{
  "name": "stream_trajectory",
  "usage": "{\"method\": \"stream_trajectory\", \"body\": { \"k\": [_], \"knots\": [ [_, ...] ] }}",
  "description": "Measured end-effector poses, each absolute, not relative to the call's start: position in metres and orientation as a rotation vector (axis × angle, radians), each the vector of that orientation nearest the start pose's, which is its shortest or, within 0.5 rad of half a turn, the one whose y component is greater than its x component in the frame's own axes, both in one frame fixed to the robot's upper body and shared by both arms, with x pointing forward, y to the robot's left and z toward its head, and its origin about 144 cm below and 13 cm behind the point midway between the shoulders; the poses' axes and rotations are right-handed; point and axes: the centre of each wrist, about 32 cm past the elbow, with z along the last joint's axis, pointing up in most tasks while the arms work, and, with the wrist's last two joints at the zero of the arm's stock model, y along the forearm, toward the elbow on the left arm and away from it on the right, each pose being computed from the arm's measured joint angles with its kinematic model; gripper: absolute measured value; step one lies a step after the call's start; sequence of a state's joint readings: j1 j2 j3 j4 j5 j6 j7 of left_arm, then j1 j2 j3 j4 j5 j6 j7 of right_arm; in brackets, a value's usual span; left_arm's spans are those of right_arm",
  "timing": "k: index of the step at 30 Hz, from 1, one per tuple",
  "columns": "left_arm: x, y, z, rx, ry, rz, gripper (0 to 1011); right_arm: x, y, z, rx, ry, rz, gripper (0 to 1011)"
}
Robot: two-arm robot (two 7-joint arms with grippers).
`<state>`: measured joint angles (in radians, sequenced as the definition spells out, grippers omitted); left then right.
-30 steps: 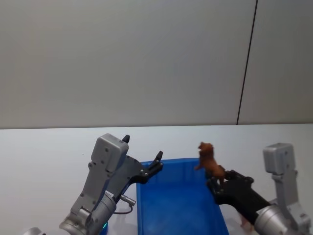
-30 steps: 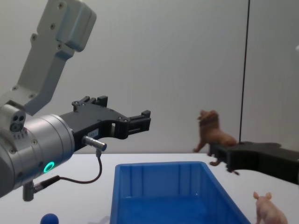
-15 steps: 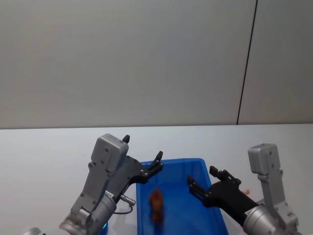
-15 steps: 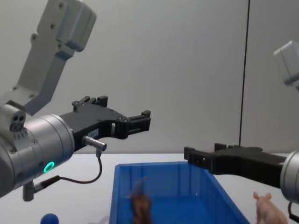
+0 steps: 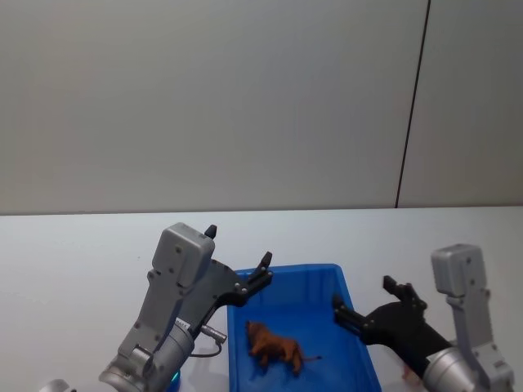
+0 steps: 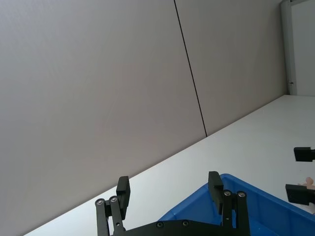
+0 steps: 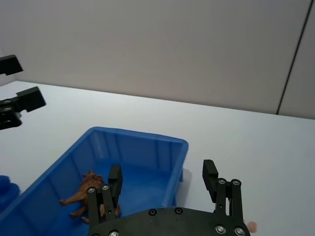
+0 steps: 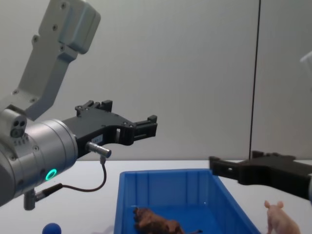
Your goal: Pick up the two dolls from the table and place them into the box.
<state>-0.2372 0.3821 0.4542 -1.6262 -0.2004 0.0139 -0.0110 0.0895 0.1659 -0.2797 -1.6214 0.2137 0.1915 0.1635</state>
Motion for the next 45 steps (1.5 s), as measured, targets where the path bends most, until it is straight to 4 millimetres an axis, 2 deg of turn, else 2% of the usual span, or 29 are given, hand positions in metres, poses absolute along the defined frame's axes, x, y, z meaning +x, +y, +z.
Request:
{"method": "stream_trajectory", "body": {
  "k": [19,29,45],
  "knots": [
    [0.492,0.198,1.204,0.061,-0.268,1.124,1001,0.447,-0.204,1.167,-0.116,0.051,-1.295,1001],
    [0.492,0.198,1.204,0.061,-0.268,1.124,1001,0.438,-0.211,1.154,-0.158,0.071,-1.324,1001],
    [0.492,0.198,1.204,0.061,-0.268,1.124,1001,0.435,-0.211,1.128,-0.214,0.114,-1.323,1000]
  ]
}}
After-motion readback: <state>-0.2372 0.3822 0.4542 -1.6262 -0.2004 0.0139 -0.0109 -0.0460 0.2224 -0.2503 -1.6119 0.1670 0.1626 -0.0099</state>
